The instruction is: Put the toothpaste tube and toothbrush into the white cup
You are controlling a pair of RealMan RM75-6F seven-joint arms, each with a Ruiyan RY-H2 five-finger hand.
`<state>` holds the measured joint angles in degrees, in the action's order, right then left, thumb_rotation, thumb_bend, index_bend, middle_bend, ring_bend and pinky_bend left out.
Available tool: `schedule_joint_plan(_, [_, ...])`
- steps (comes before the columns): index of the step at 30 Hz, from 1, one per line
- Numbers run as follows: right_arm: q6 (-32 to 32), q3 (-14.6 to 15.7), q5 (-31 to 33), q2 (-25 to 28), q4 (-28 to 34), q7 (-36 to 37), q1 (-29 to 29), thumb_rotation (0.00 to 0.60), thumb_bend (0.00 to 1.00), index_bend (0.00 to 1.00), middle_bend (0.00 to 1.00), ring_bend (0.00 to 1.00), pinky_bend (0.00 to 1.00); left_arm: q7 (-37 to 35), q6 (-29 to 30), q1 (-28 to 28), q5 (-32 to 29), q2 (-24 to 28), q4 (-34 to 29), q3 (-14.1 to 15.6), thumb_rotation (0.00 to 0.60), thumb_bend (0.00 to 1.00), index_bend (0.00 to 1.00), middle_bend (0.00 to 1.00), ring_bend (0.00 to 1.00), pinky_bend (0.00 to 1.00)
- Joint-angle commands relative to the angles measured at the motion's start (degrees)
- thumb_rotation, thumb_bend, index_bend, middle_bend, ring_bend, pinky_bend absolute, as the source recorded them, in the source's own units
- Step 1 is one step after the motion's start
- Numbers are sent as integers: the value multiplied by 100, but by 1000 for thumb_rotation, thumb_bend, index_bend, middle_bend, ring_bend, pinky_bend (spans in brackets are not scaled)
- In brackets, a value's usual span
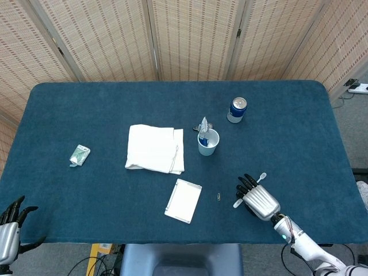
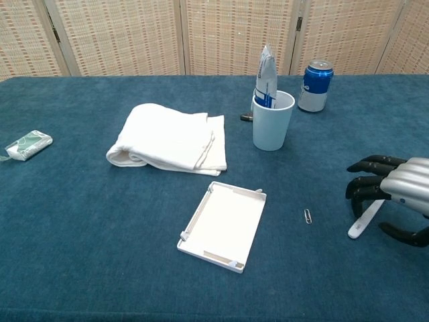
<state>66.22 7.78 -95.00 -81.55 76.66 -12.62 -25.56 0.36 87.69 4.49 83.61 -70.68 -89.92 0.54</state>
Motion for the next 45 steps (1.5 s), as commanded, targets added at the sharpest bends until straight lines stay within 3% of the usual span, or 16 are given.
schedule_joint_plan(1, [377,-58,-32,80,-64,264,195,600,423,397,245,57,76,4,-10,-10,7,-8,0,-1,600,135,286,54,23,147])
schedule_joint_plan(7, [129,-132,399,278,51,251,319,600,440,289,232,47,76,33,-63,-45,3,-29,-2,-6,600,135,286,54,23,147])
schedule_joint_plan(15, [-84,-222,683,264,19,231,397,600,487,289,173,15,76,30,-80,-51,-30,-32,14,-14,600,135,286,54,23,147])
schedule_joint_plan(27, [-167,-222,706,199,-134,287,489,600,489,289,172,15,76,1,-80,-35,-39,-50,47,0,600,135,286,54,23,147])
schedule_joint_plan(45, [-420,-536,685,-309,-375,-31,186,600,486,289,172,15,76,-168,-30,32,-100,-40,179,-11,600,135,286,54,23,147])
